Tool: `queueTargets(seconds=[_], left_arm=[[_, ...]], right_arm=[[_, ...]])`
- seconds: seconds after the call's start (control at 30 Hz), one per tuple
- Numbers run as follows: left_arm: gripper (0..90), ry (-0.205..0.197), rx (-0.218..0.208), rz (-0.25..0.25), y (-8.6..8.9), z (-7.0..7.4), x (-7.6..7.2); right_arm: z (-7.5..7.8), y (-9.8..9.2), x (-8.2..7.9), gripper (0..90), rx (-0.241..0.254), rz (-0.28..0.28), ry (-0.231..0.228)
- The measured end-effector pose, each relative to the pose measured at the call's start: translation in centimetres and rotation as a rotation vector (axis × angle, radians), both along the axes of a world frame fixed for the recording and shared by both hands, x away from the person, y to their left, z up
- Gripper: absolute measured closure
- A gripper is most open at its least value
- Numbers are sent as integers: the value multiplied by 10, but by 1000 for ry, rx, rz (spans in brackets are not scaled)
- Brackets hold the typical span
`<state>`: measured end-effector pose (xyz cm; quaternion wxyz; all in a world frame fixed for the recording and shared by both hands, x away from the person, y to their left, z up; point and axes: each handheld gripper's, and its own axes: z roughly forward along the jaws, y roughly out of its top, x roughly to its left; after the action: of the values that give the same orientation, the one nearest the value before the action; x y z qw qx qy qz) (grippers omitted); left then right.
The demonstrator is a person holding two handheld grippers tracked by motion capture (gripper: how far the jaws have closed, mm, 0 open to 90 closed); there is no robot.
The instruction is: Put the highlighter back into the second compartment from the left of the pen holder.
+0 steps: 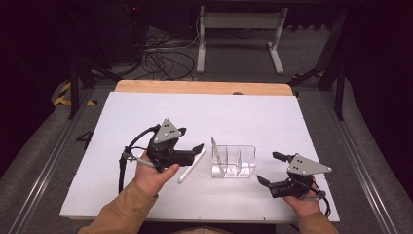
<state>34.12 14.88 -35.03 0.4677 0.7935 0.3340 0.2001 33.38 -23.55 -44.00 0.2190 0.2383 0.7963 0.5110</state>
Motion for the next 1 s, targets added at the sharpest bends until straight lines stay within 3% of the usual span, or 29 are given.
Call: queueTargets(seconds=[0.4,0.57,0.73,1.0], left_arm=[[301,104,101,43,2,-8,8],[321,174,145,49,-5,-17,16],[324,207,196,53,-10,-25,21],[349,259,241,60,-19,-39,31]], right_arm=[[0,0,0,57,-1,1,0],[0,0,0,55,-2,4,-3],[0,-1,0,55,-1,2,-2],[0,-1,0,55,-3,2,-3]])
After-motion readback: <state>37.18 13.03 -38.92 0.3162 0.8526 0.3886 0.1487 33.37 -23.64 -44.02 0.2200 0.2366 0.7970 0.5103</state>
